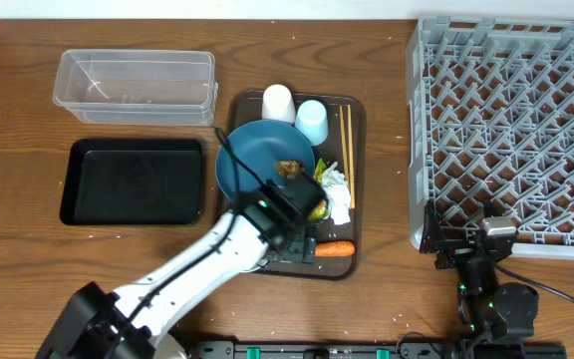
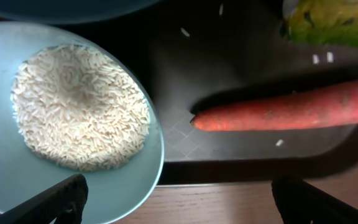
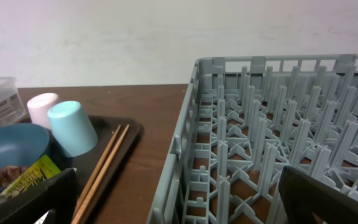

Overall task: Sort waste into correct bins and load items into the dishwasher rack
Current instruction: 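Grasp the rim of the light-blue rice bowl with the left gripper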

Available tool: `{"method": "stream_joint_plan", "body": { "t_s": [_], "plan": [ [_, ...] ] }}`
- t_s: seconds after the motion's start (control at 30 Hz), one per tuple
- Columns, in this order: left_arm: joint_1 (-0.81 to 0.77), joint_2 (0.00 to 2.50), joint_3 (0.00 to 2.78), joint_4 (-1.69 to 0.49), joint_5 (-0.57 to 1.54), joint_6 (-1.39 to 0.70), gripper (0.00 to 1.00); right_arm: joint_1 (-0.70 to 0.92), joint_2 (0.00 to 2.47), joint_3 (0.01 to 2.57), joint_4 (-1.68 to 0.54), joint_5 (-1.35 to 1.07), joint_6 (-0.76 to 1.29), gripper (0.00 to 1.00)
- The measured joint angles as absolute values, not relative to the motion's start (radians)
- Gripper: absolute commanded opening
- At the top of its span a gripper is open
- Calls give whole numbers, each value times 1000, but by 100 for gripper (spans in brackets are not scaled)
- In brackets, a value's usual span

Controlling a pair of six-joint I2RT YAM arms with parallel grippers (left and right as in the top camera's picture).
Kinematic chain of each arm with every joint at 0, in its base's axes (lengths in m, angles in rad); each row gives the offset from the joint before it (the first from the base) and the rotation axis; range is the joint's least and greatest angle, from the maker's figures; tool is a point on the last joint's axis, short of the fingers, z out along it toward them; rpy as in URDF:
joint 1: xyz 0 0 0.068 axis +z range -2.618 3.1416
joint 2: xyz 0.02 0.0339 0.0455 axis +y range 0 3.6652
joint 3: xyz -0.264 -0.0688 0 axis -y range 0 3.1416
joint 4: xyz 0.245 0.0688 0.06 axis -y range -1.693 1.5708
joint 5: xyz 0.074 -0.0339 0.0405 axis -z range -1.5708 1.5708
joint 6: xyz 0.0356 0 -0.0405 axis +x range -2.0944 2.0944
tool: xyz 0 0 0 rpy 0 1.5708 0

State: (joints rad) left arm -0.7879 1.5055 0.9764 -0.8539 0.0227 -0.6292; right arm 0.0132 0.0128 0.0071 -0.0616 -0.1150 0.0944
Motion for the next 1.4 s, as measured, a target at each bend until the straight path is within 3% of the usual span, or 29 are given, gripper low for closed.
{"method": "stream_joint_plan", "body": {
  "t_s": [0.2,0.57,1.4],
  "plan": [
    [-776,1519,976,-834,-62,-681,95,13,13,7,-62,-115,94,99],
    [-733,1518,957,-780,-90,-706,81,13,13,7,-62,-115,94,99],
    [-733,1519,767,-600,-89,-738,72,13,13,7,-62,-115,94,99]
  ]
}}
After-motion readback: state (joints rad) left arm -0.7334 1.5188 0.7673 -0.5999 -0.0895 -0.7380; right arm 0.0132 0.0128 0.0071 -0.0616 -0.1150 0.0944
